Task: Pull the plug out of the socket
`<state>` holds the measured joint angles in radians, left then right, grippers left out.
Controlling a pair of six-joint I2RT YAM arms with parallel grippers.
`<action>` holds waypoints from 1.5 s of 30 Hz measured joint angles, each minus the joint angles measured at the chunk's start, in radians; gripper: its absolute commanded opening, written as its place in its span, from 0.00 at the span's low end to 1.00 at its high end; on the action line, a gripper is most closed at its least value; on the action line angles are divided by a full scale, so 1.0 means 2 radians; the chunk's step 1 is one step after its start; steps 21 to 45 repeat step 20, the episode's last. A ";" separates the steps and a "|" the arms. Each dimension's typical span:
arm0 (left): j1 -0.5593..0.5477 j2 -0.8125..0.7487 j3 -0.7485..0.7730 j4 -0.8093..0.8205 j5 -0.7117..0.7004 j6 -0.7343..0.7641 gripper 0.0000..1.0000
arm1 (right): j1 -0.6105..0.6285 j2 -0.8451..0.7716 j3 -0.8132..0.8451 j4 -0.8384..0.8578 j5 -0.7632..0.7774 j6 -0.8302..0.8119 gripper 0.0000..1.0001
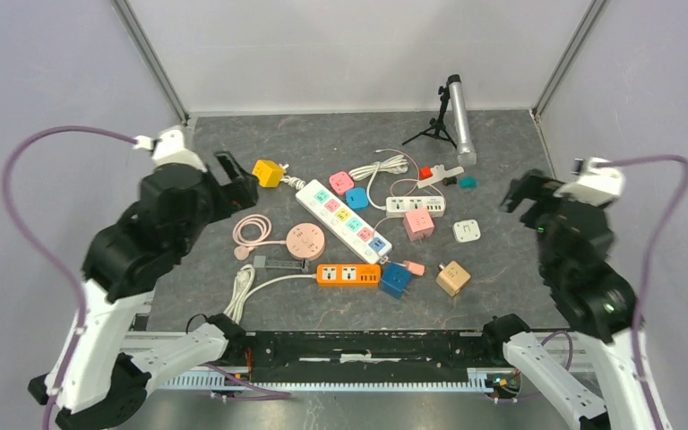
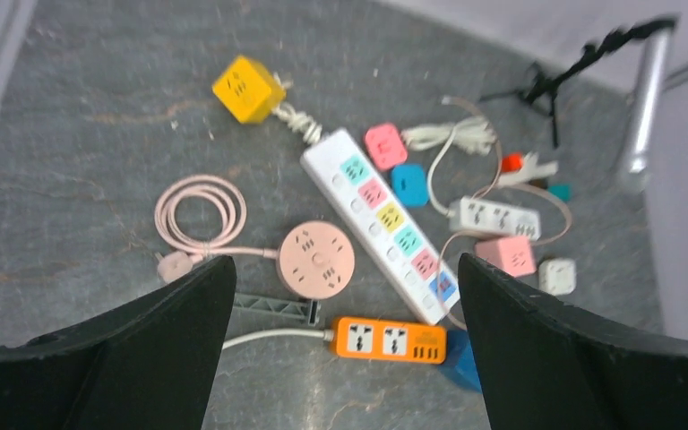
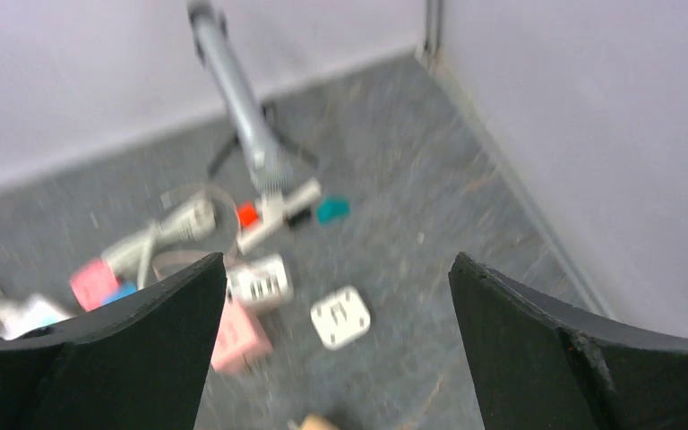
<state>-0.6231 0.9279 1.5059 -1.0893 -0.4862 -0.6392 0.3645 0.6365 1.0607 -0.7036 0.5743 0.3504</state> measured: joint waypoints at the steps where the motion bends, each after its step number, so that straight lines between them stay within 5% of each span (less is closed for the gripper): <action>1: 0.000 -0.003 0.026 -0.010 -0.008 0.000 1.00 | 0.000 -0.006 0.028 -0.002 0.019 -0.003 0.98; 13: 0.000 -0.062 0.191 -0.061 -0.059 0.032 1.00 | 0.000 -0.077 0.157 0.023 0.132 -0.059 0.98; 45: 0.000 -0.068 0.192 -0.071 -0.058 0.053 1.00 | 0.000 -0.079 0.157 0.058 0.143 -0.082 0.98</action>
